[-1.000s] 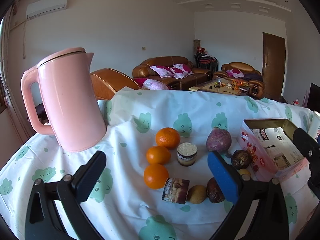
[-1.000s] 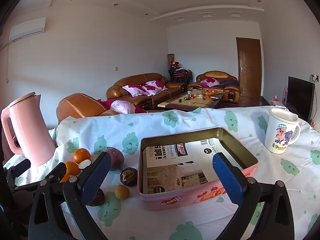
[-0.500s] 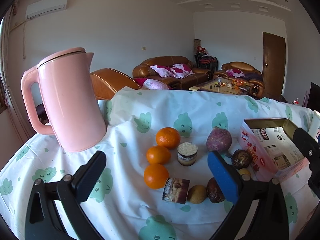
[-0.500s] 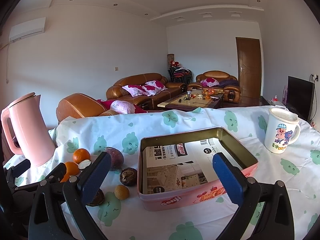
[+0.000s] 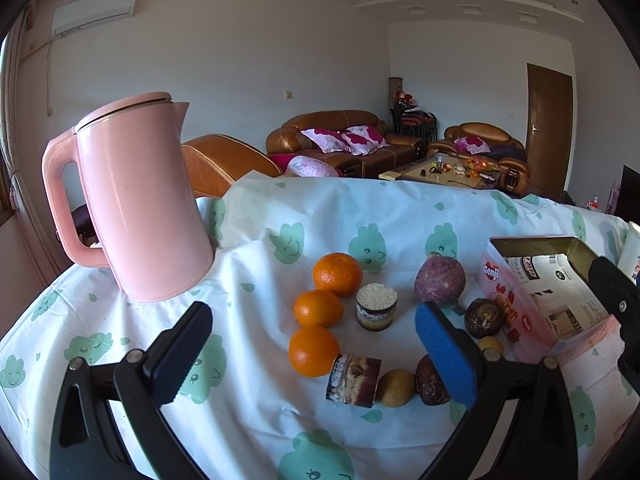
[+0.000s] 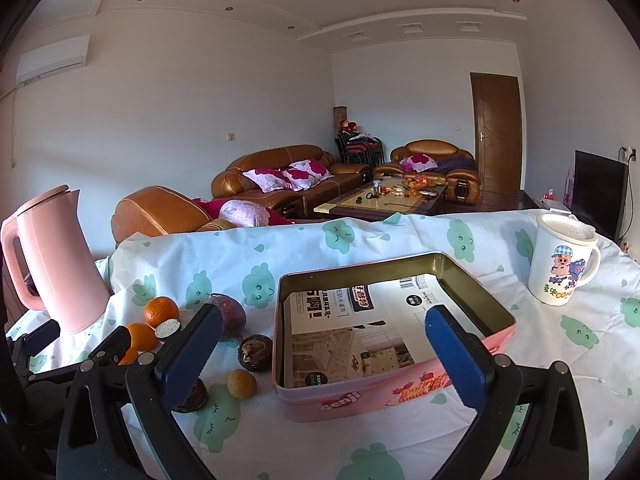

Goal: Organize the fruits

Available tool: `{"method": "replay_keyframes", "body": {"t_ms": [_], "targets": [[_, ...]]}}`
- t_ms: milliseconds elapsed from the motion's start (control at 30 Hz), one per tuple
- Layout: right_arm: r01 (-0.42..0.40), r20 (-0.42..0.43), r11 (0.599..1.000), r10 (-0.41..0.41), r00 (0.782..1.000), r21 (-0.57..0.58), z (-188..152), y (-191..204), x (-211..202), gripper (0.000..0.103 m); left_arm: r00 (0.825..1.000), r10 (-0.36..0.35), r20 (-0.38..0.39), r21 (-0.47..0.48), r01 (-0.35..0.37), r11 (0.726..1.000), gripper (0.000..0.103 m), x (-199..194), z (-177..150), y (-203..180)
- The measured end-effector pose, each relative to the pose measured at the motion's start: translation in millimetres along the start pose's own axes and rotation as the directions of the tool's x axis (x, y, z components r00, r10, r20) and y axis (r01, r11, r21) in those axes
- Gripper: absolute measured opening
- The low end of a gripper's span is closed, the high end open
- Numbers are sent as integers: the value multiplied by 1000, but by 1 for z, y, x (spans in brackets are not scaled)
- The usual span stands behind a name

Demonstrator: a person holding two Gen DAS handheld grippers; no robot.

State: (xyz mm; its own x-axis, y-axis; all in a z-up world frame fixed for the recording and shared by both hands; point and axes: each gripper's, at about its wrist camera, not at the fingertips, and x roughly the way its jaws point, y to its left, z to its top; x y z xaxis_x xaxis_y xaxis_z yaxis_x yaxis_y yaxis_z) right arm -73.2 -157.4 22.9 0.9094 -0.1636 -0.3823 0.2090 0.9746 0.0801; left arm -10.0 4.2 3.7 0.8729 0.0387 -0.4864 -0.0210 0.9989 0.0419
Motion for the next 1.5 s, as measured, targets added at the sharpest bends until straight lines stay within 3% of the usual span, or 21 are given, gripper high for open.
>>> {"method": "replay_keyframes", "body": {"t_ms": [1300,1400,1500], "targets": [[-9,-27,1000,9,1000,-17,0,4,2,102,1000,-13,-18,2,13,1000,103,0,-2,5],[-13,-39,1000,12,999,-22,0,3,4,102,999,31,-31,23,-30,999,103,4,-2,13],[-57,-70,998,55,996,-30,0,5,7,98,994,98,-42,-27,-99,995,103,5,1,38]]}}
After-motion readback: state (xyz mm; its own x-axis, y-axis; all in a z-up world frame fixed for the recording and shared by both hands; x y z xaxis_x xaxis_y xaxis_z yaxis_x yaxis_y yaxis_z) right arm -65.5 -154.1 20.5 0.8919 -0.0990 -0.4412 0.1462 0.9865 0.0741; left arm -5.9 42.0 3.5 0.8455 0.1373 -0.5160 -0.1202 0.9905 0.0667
